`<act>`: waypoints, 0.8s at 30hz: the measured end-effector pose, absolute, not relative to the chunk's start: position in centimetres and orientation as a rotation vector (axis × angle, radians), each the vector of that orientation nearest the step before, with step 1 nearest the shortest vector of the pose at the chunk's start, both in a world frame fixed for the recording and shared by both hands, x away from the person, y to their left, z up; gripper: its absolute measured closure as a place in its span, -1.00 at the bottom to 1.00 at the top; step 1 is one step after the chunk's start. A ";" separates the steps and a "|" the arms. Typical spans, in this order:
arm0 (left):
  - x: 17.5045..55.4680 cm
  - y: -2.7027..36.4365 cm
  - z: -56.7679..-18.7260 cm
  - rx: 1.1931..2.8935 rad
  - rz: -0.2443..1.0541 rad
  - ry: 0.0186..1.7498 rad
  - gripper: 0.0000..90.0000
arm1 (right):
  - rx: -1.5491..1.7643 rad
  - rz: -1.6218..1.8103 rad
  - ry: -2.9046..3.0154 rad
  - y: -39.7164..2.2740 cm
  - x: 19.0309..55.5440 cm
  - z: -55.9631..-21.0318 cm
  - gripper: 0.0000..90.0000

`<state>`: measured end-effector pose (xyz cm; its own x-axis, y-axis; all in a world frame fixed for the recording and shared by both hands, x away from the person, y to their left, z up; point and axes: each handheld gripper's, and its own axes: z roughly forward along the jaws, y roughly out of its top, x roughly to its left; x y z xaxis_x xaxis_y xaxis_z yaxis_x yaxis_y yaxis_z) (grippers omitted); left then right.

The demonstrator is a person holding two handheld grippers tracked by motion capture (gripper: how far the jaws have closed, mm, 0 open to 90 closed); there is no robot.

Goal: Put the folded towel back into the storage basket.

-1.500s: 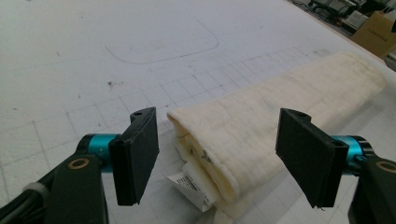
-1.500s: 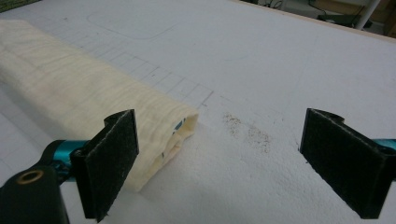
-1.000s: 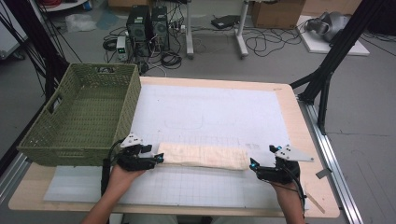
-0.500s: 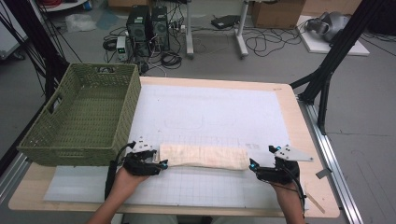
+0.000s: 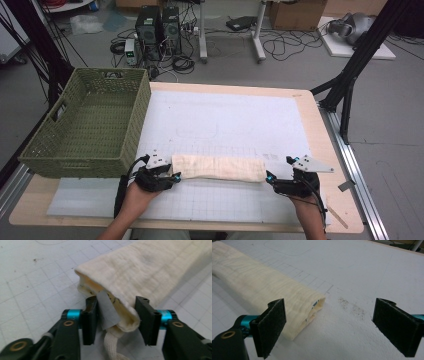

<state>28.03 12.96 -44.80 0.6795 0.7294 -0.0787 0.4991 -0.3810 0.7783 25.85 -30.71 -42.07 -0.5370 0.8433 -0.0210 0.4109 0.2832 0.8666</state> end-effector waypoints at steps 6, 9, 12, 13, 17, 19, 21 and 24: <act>27.9 12.8 -44.7 2.043 0.321 0.909 0.72 | 1.126 1.195 2.083 -30.6 25.9 -42.1 -0.76; 28.0 13.0 -44.6 2.001 0.297 0.921 0.72 | 1.129 1.204 2.090 -30.6 26.0 -42.2 -0.76; 28.2 13.6 -44.3 1.942 0.276 0.939 0.72 | 1.140 1.181 2.119 -30.5 26.1 -42.5 -0.76; 28.2 13.8 -44.2 1.923 0.264 0.947 0.72 | 1.146 1.178 2.123 -30.4 26.2 -42.5 -0.76; 28.3 14.1 -44.2 1.902 0.247 0.960 0.70 | 1.164 1.169 2.131 -30.0 26.2 -42.8 -0.76; 28.3 14.2 -44.2 1.899 0.249 0.964 0.69 | 1.167 1.159 2.137 -29.7 26.3 -43.0 -0.76; 28.3 14.2 -44.1 1.899 0.254 0.964 0.70 | 1.167 1.134 2.153 -29.3 26.5 -43.3 -0.76; 28.4 14.3 -44.2 1.899 0.256 0.967 0.70 | 1.172 1.099 2.189 -28.6 26.8 -43.9 -0.76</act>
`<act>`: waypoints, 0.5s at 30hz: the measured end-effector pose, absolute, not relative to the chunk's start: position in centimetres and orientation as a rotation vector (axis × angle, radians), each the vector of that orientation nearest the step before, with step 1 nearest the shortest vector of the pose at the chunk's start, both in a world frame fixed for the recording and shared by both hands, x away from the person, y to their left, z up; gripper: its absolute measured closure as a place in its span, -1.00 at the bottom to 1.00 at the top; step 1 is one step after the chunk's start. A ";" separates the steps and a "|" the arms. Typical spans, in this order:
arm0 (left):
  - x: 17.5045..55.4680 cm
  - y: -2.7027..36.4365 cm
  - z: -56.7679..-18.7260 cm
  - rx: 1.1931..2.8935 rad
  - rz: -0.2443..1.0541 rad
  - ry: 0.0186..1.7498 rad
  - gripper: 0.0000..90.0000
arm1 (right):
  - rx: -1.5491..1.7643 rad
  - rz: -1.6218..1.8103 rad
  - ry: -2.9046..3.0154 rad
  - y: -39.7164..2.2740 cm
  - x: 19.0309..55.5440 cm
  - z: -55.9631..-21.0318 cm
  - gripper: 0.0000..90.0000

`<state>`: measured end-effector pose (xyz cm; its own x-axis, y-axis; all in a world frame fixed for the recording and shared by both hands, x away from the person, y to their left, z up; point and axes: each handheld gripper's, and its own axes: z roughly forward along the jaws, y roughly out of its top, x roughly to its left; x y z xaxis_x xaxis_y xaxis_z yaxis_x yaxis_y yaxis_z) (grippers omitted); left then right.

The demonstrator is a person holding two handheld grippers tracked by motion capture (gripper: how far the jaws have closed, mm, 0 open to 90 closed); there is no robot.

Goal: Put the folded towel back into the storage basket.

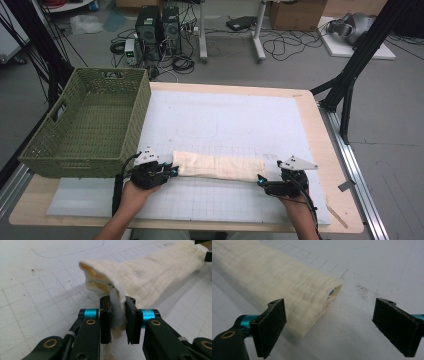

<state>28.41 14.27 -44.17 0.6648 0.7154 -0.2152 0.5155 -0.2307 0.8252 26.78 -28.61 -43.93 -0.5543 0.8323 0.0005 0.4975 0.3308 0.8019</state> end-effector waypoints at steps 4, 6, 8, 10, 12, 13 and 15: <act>28.5 14.4 -44.2 1.896 0.260 0.976 0.70 | 1.172 1.058 2.227 -27.8 27.0 -44.5 -0.69; 28.5 14.4 -44.3 1.896 0.260 0.977 0.69 | 1.187 1.068 2.228 -27.8 26.9 -44.6 -0.63; 28.5 14.4 -44.3 1.898 0.259 0.977 0.69 | 1.192 1.082 2.239 -27.9 26.9 -44.7 -0.48; 28.5 14.4 -44.3 1.900 0.260 0.979 0.68 | 1.177 1.078 2.257 -27.8 26.8 -44.8 -0.38; 28.5 14.4 -44.4 1.903 0.262 0.978 0.68 | 1.164 1.091 2.274 -27.7 26.7 -44.9 -0.19; 28.5 14.4 -44.4 1.904 0.262 0.979 0.68 | 1.151 1.094 2.290 -27.6 26.7 -44.8 -0.10; 28.5 14.4 -44.4 1.908 0.262 0.979 0.68 | 1.135 1.098 2.323 -27.4 26.6 -44.8 0.03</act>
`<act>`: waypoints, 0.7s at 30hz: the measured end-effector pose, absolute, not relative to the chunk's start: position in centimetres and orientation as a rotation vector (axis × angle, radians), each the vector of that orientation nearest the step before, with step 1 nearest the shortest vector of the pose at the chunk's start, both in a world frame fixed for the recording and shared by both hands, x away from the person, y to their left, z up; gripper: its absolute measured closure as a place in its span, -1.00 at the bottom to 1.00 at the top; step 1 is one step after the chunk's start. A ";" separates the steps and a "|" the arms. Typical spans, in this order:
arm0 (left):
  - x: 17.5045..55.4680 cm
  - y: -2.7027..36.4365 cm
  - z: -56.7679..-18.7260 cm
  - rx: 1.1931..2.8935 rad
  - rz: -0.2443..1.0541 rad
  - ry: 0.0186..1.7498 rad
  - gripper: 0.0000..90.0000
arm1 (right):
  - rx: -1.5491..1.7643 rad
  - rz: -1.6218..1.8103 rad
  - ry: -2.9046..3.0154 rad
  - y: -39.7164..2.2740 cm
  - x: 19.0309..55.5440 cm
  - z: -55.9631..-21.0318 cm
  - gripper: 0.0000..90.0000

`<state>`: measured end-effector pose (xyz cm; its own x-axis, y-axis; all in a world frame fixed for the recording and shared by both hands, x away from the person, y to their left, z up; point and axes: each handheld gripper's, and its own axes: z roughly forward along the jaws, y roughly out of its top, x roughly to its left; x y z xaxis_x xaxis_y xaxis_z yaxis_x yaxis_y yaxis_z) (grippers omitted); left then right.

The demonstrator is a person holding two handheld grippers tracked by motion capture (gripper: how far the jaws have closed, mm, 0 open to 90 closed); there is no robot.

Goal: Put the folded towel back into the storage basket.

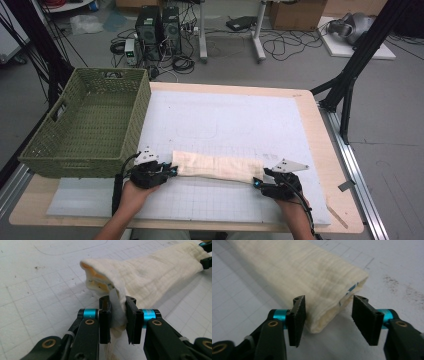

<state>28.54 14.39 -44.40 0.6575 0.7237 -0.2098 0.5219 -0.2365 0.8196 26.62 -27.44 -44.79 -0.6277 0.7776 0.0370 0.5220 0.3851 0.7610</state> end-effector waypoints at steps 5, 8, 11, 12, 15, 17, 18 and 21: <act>28.6 14.4 -44.4 1.915 0.266 0.978 0.67 | 1.124 1.100 2.348 -27.3 26.5 -44.9 0.06; 28.6 14.3 -44.5 1.921 0.267 0.975 0.67 | 1.130 1.113 2.346 -27.4 26.5 -45.1 0.05; 28.6 14.3 -44.6 1.923 0.267 0.976 0.67 | 1.145 1.113 2.339 -27.3 26.4 -45.1 0.07; 28.6 14.3 -44.6 1.925 0.267 0.976 0.68 | 1.151 1.115 2.339 -27.3 26.4 -45.1 0.10; 28.7 14.2 -44.7 1.923 0.265 0.980 0.68 | 1.150 1.125 2.347 -27.3 26.4 -45.0 0.29; 28.7 14.2 -44.7 1.927 0.265 0.979 0.68 | 1.147 1.129 2.351 -27.1 26.3 -45.0 0.45; 28.7 14.2 -44.7 1.926 0.266 0.980 0.68 | 1.139 1.144 2.358 -27.1 26.3 -45.0 0.56; 28.7 14.2 -44.8 1.926 0.268 0.983 0.68 | 1.134 1.172 2.374 -26.9 26.1 -45.0 0.77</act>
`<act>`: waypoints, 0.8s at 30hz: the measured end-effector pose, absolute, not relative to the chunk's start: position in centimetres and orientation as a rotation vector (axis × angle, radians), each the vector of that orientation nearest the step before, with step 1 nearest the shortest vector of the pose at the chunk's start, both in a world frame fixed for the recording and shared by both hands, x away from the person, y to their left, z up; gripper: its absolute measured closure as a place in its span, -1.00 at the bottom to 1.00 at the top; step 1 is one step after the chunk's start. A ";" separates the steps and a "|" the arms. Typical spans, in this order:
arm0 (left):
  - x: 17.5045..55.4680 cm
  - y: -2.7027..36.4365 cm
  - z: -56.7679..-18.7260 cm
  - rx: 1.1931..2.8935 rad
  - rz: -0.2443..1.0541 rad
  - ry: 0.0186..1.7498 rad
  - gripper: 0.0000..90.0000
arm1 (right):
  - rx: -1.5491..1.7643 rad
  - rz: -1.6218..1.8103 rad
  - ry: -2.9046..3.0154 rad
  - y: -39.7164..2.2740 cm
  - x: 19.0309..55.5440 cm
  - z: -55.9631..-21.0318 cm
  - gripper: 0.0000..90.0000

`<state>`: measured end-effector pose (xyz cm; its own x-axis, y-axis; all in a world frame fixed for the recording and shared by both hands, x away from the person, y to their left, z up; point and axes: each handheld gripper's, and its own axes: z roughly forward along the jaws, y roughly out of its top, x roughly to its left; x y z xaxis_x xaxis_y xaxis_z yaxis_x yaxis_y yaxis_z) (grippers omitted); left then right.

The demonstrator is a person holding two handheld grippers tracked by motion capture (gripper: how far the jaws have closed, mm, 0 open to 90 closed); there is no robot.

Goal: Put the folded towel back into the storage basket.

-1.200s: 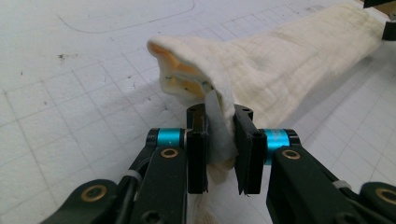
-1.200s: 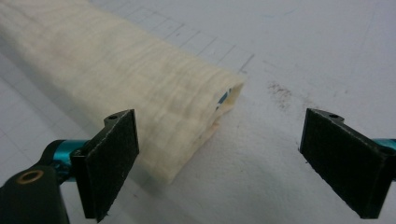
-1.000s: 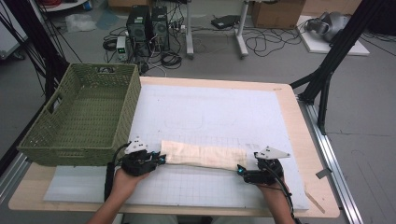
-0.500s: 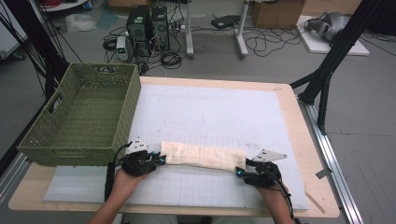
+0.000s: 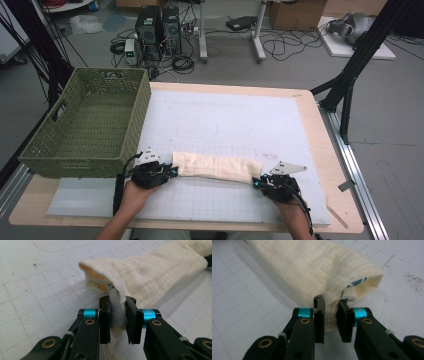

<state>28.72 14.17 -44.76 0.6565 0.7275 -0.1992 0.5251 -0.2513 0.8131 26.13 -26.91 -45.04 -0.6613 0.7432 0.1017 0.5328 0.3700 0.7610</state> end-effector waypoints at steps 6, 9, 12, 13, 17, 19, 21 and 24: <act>28.7 14.4 -44.4 1.905 0.278 0.976 0.69 | 1.160 1.219 2.371 -27.1 26.4 -44.8 0.80; 28.6 14.7 -43.8 1.872 0.290 0.966 0.71 | 1.171 1.272 2.344 -27.3 26.4 -44.3 0.79; 28.5 14.8 -43.3 1.848 0.304 0.954 0.72 | 1.156 1.307 2.315 -27.4 26.4 -43.7 0.79; 28.5 14.8 -43.1 1.843 0.308 0.951 0.72 | 1.153 1.310 2.313 -27.3 26.4 -43.5 0.79; 28.4 15.1 -42.6 1.812 0.309 0.949 0.73 | 1.144 1.327 2.292 -27.4 26.3 -43.1 0.79; 28.4 15.3 -42.3 1.794 0.296 0.951 0.73 | 1.140 1.350 2.274 -27.6 26.3 -42.8 0.79; 28.4 15.3 -41.9 1.787 0.303 0.939 0.73 | 1.134 1.375 2.250 -27.8 26.4 -42.4 0.79; 28.2 15.3 -41.2 1.780 0.335 0.907 0.73 | 1.117 1.407 2.219 -28.0 26.3 -41.6 0.79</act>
